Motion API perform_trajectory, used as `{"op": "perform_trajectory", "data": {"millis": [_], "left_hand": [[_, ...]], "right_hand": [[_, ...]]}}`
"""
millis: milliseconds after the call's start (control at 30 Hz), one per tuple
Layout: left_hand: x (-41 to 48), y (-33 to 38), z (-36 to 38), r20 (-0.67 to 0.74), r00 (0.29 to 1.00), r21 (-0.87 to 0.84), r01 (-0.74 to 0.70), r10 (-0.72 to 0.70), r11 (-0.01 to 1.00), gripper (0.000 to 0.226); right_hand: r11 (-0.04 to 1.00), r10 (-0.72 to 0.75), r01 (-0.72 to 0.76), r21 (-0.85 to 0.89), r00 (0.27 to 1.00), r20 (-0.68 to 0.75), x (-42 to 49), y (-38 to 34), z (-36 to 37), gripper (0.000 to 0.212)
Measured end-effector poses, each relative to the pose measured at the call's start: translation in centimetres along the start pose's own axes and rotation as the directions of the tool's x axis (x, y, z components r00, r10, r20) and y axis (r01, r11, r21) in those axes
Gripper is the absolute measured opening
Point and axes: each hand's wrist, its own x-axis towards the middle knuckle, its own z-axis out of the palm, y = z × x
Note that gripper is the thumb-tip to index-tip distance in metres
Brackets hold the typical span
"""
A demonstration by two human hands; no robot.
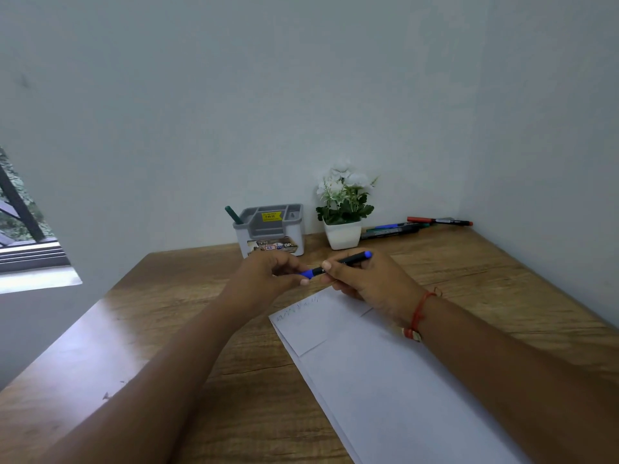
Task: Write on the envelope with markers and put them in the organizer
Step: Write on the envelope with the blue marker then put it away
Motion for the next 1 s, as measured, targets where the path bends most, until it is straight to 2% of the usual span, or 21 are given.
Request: {"op": "perform_trajectory", "data": {"millis": [200, 400, 467, 567, 667, 733, 833, 1000], "left_hand": [[-0.1, -0.1, 0.6, -0.013, 1.000, -0.052, 0.024, -0.025, 0.998, 0.009], [-0.1, 0.1, 0.2, 0.013, 0.998, -0.146, 0.055, -0.053, 0.988, 0.009], [-0.1, 0.1, -0.6, -0.074, 0.995, -0.247, 0.047, -0.068, 0.968, 0.009], [0.2, -0.2, -2.3, -0.283, 0.954, -0.362, -0.010, -0.100, 0.932, 0.013], [0.4, -0.4, -3.4, -0.470, 0.876, -0.346, -0.071, -0.107, 0.936, 0.014], [0.7, -0.1, -3.6, -0.553, 0.827, -0.315, -0.102, -0.096, 0.944, 0.013], [2.0, 0.1, -3.4, -0.635, 0.770, -0.204, -0.080, -0.069, 0.976, 0.010], [5.1, 0.6, -3.1, -0.639, 0.769, -0.080, -0.058, -0.007, 0.995, 0.007]], "right_hand": [[0.998, -0.013, 0.013, -0.054, 1.000, 0.002, 0.1, 0.2, -0.2, 0.018], [0.999, 0.011, -0.012, -0.033, 1.000, -0.009, 0.3, 0.5, 0.2, 0.025], [0.998, 0.023, -0.022, -0.057, 1.000, 0.010, 0.3, 0.5, 0.4, 0.026], [0.989, 0.008, -0.010, -0.146, 1.000, -0.012, 0.4, 0.9, 0.6, 0.023], [0.938, -0.033, 0.031, -0.346, 0.999, 0.001, 0.4, 1.4, 1.0, 0.008], [0.895, -0.042, 0.057, -0.443, 0.998, 0.043, 0.3, 1.7, 1.3, 0.011], [0.857, -0.058, 0.084, -0.509, 0.996, 0.066, 0.3, 1.8, 1.4, 0.017], [0.843, -0.054, 0.101, -0.528, 0.993, 0.102, -0.4, 1.2, 1.3, 0.017]]}}
